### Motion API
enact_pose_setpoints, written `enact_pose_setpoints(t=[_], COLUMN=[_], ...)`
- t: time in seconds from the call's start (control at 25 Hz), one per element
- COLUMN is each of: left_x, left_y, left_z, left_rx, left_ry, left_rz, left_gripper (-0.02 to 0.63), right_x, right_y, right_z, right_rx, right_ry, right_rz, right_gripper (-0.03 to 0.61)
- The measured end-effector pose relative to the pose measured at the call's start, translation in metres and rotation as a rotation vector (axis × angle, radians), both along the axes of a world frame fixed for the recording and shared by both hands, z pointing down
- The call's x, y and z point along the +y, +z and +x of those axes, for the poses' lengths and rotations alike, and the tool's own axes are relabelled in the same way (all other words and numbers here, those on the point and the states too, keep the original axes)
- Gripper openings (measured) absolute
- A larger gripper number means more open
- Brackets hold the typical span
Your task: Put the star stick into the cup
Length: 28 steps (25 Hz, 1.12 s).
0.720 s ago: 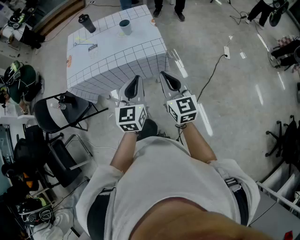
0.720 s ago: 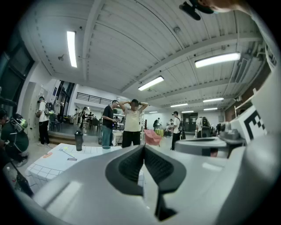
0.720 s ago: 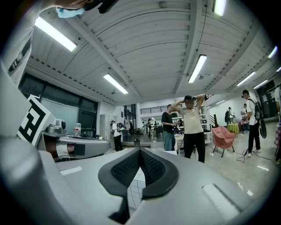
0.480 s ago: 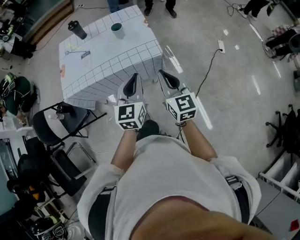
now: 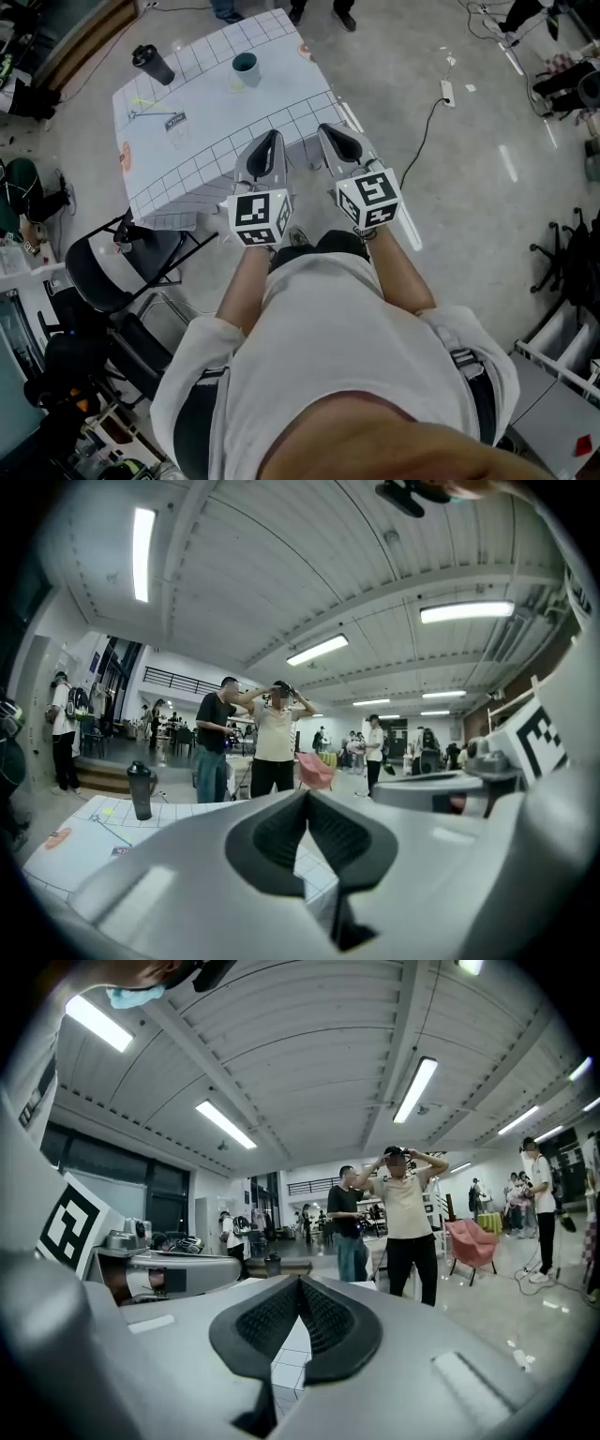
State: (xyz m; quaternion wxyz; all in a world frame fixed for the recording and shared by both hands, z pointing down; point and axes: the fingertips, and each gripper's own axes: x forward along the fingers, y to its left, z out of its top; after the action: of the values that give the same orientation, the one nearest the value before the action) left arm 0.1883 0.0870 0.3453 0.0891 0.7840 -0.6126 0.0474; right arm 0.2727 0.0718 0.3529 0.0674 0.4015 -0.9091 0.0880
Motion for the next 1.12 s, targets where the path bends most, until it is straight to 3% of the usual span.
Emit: enact_pose_setpoints(t=[0.36,0.56,0.76,1.12], left_x=[-0.059,-0.105,-0.142,-0.136], left_y=[0.018,0.031,0.039,0.048], left_z=[-0.044,-0.068,-0.097,-0.161], left_rx=[0.028,0.028,0.0,-0.017], left_ry=[-0.07,-0.145,-0.246,-0.446], left_rz=[-0.059,-0.08,-0.098,-0.113], left_gripper=[0.003,0.003,0.003,0.003], right_x=[-0.064,-0.108,-0.146,-0.157], right_y=[0.016,0.042,0.044,0.053], right_z=[-0.039,-0.068,-0.107,-0.19], right_rx=[0.007,0.069,0.068,0.081], right_ry=[-0.092,-0.212,-0.36,-0.597], right_rz=[-0.077,-0.147,-0.122,-0.117], right_gripper=[0.0,0.0,0.0,0.0])
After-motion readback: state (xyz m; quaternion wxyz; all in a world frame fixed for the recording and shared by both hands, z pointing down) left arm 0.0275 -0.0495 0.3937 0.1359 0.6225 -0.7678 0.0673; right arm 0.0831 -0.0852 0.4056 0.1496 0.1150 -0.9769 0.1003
